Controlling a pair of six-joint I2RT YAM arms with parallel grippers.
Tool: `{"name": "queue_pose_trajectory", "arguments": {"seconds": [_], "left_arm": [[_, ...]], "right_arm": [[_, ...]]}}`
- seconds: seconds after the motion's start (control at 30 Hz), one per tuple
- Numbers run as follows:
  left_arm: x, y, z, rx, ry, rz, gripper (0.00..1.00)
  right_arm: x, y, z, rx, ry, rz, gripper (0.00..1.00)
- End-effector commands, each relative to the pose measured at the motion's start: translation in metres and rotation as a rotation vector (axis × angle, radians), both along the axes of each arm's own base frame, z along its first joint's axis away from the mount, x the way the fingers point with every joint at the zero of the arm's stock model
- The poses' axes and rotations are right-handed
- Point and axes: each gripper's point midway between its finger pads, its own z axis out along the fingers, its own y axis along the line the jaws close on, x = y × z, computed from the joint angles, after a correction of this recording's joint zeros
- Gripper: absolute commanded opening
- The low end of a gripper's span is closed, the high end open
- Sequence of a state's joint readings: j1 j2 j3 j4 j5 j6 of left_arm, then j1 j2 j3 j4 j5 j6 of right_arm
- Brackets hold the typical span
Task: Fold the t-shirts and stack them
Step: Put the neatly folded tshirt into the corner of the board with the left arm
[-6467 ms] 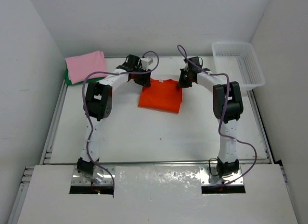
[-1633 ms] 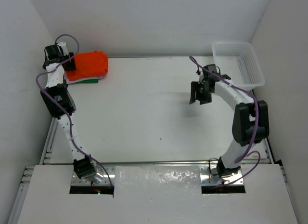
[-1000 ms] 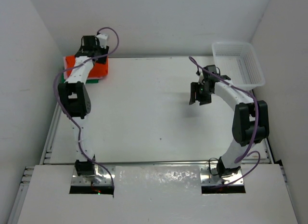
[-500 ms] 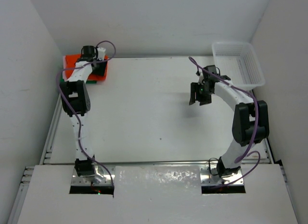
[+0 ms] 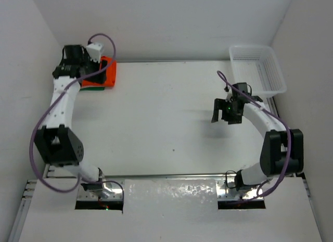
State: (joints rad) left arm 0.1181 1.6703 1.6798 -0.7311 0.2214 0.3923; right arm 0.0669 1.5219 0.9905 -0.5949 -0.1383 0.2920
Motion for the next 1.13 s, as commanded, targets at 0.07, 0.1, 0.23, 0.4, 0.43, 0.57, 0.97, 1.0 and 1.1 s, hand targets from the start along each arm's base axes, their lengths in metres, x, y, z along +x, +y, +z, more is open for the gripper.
{"name": "queue_pose_trajectory", "arguments": {"seconds": [0.07, 0.1, 0.23, 0.4, 0.43, 0.57, 0.97, 1.0, 1.1], "left_arm": [[-0.123, 0.012, -0.127, -0.020, 0.394, 0.043, 0.56], [-0.147, 0.018, -0.157, -0.005, 0.452, 0.075, 0.56], [-0.188, 0.048, -0.193, 0.150, 0.460, 0.146, 0.55], [-0.203, 0.061, -0.209, 0.204, 0.390, 0.224, 0.54], [-0.203, 0.058, -0.210, 0.190, 0.382, 0.219, 0.54], [-0.209, 0.060, -0.213, 0.196, 0.391, 0.226, 0.54], [-0.209, 0.056, -0.207, 0.188, 0.358, 0.200, 0.53], [-0.209, 0.056, -0.207, 0.187, 0.357, 0.197, 0.53], [-0.209, 0.055, -0.207, 0.187, 0.357, 0.193, 0.53]], "right_arm": [[-0.019, -0.009, 0.004, 0.027, -0.085, -0.030, 0.85], [-0.022, -0.011, 0.004, 0.018, -0.095, -0.042, 0.85], [-0.040, -0.020, 0.000, -0.021, -0.114, -0.075, 0.89], [-0.047, -0.023, 0.006, -0.028, -0.170, -0.094, 0.90], [-0.047, -0.023, 0.008, -0.026, -0.180, -0.096, 0.90], [-0.050, -0.023, 0.013, -0.023, -0.210, -0.104, 0.91], [-0.063, -0.024, 0.006, -0.020, -0.216, -0.128, 0.91], [-0.064, -0.025, 0.005, -0.020, -0.213, -0.126, 0.91], [-0.059, -0.020, 0.009, 0.001, -0.277, -0.099, 0.92]]}}
